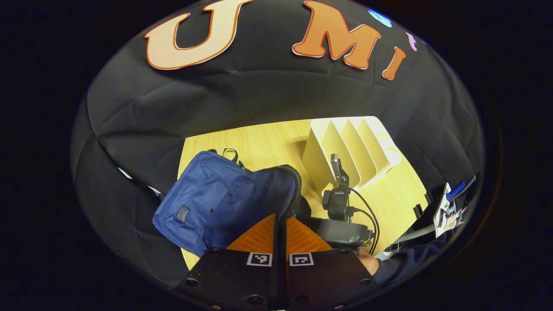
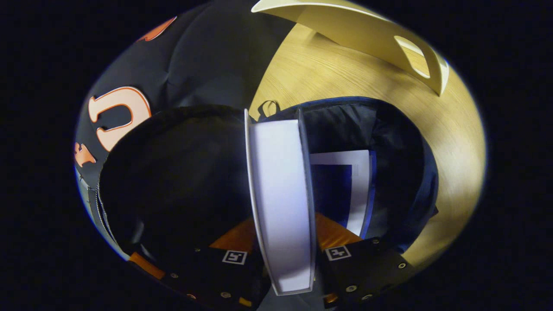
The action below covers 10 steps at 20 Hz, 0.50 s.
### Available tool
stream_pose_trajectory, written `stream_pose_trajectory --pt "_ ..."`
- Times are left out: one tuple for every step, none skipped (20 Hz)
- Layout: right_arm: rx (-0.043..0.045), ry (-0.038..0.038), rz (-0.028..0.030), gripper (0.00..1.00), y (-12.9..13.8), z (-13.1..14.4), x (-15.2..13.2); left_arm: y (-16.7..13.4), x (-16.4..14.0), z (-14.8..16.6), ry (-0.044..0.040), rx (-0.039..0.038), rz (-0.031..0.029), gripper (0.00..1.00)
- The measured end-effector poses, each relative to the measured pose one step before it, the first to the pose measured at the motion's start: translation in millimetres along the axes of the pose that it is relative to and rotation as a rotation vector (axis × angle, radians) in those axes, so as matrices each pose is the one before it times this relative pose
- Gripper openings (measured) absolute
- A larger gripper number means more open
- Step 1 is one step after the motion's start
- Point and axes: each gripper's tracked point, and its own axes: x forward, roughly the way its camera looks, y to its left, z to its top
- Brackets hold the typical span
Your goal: Open the schoolbag, grab two books from the bookshelf and put them into the schoolbag.
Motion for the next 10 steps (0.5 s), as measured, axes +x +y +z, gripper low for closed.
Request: stream_pose_trajectory --pt "-0.01384 0.00212 -0.01207 0.54 -1.87 1.21 -6.2 0.96 0.58 -0.51 0.00217 -0.00621 0.00041 0.01" --pt "-0.02016 -0.00169 -0.02941 0.59 -4.95 1.71 -5.1 2.79 0.48 -0.65 -0.00135 -0.00586 0.00178 0.01" --pt "-0.02084 -0.00081 -0.00703 0.67 0.64 0.57 -9.32 -0.44 1.09 -1.28 0.00412 -0.00786 -0.00482 0.0" --pt "-0.0249 0.00185 -0.0187 0.76 -2.31 2.28 -7.06 -1.47 -0.17 0.18 -0.00031 -0.00523 -0.00289 0.01" --pt "-0.02844 -0.00277 -0.02192 0.81 -5.35 1.51 -10.13 0.2 1.52 -0.91 0.00329 -0.00653 -0.00257 0.0" --pt "-0.02926 -0.00761 -0.03409 0.88 -8.85 1.65 -6.56 0.4 0.62 -0.03 -0.00041 -0.00078 -0.00073 0.0" --pt "-0.03264 -0.0079 -0.02958 0.89 -10.81 3.42 -6.25 0.46 1.07 1.36 -0.00224 -0.00166 0.00011 0.0" --pt "-0.02026 -0.00991 -0.01108 0.91 -7.47 4.64 -4.24 -0.28 1.0 0.93 -0.00236 -0.0026 0.00001 0.01" --pt "-0.00848 -0.01384 -0.01031 0.91 -5.39 6.79 -5.44 0.61 0.52 0.17 -0.00297 -0.0049 0.00038 0.0" --pt "-0.00263 -0.01106 -0.00002 0.92 -3.05 5.55 -5.96 0.32 0.77 -1.82 0.00557 -0.00386 -0.00085 0.0"
